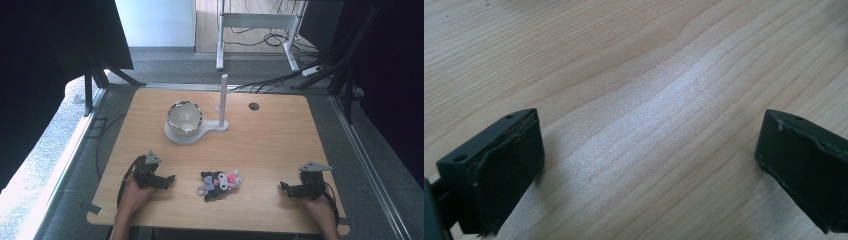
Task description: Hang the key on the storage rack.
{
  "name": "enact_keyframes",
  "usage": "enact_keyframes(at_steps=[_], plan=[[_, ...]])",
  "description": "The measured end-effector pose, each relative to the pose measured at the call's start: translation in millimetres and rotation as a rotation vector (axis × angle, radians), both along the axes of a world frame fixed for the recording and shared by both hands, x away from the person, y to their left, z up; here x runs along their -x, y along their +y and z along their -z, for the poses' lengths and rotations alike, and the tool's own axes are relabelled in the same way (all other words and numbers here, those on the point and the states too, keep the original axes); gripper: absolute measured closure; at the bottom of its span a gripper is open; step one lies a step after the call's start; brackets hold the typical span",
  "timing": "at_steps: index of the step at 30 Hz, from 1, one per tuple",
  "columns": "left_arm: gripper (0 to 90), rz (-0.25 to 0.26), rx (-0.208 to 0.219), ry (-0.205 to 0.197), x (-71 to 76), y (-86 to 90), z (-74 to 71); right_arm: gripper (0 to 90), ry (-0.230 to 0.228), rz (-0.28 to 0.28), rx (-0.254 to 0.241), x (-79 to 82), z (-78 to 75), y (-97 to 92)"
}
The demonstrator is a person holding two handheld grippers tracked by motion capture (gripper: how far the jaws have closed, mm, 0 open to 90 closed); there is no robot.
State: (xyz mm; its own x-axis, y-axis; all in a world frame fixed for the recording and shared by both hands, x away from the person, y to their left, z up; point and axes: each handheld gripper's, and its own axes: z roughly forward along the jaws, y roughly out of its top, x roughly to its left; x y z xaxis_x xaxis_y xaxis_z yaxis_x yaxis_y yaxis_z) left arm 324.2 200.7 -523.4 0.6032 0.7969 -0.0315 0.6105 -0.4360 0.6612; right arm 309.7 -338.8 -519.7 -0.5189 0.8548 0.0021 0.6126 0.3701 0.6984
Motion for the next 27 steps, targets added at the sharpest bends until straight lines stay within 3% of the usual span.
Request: enact_keyframes(at_steps=[27], plan=[[0.0, -0.005, 0.003, 0.000, -0.2, -0.4, 0.1, 0.0, 0.000, -0.007, 0.002, 0.4, -0.2, 0.2]])
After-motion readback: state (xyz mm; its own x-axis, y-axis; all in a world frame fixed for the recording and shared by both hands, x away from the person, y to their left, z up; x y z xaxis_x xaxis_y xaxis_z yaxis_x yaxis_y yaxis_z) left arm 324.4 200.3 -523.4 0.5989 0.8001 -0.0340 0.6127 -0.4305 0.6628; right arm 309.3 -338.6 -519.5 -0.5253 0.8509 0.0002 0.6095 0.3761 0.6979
